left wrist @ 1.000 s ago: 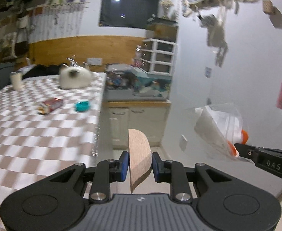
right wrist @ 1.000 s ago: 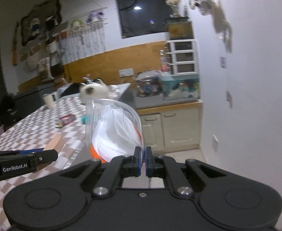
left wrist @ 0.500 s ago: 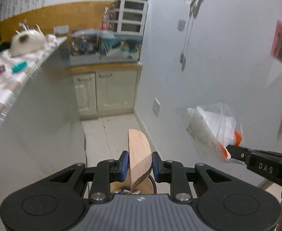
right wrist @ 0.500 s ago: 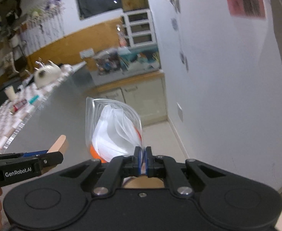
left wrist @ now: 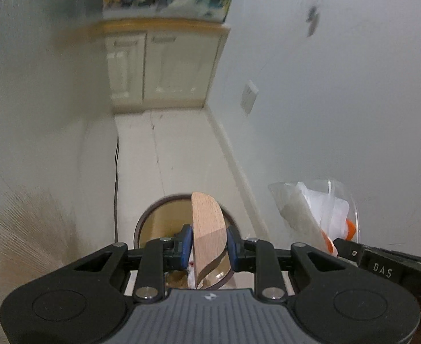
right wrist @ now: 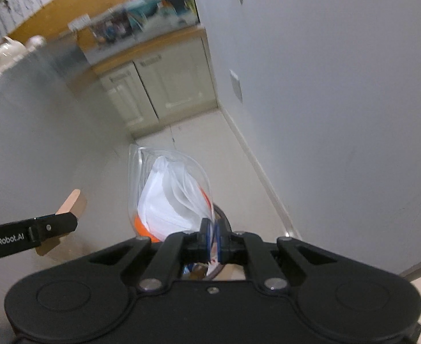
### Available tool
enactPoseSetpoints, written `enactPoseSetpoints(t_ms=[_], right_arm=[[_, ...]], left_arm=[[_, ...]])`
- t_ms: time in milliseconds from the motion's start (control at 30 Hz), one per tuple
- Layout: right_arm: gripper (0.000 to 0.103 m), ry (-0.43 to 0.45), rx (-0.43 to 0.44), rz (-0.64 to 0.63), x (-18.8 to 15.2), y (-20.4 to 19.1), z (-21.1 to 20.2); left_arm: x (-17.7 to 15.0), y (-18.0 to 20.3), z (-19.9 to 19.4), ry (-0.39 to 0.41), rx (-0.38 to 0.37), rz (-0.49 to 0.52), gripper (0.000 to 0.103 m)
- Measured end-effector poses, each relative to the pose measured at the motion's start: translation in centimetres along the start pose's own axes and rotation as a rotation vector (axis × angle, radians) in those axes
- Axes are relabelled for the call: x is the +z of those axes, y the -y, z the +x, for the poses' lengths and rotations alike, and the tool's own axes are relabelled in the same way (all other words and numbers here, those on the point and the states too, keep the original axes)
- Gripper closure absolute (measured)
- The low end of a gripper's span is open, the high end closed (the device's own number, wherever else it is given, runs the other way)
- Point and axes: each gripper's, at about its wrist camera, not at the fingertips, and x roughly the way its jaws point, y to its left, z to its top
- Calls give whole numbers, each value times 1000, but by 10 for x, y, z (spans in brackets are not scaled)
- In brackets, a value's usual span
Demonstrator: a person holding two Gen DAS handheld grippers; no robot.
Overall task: Collect trash
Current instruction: 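Carry the wooden stick and clear plastic bag with both grippers over the floor bin, then open the left gripper dropping the wooden stick while the right gripper drops the plastic bag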
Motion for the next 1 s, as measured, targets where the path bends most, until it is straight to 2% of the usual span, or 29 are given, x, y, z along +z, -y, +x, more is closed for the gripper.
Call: enactPoseSetpoints(t_ms=[267, 467, 700, 833, 933, 1000], right_arm=[[99, -140, 8, 71, -24, -6, 97], [98, -250, 59, 142, -38, -16, 172], [98, -390, 141, 92, -53, -45, 240], [96, -449, 130, 70, -56, -54, 267], [87, -504, 151, 88, -62, -49, 281], [67, -548, 169, 110, -65, -44, 290]], left_arm=[[-11, -42, 82, -115, 46, -80, 76], [-16, -68, 126, -134, 68, -119, 76], [-27, -85, 164, -175, 76, -165, 76], [-22, -87, 176, -168, 55, -169, 76], [-24, -89, 184, -177, 27, -182, 77], [-28, -90, 190, -195, 19, -186, 77]])
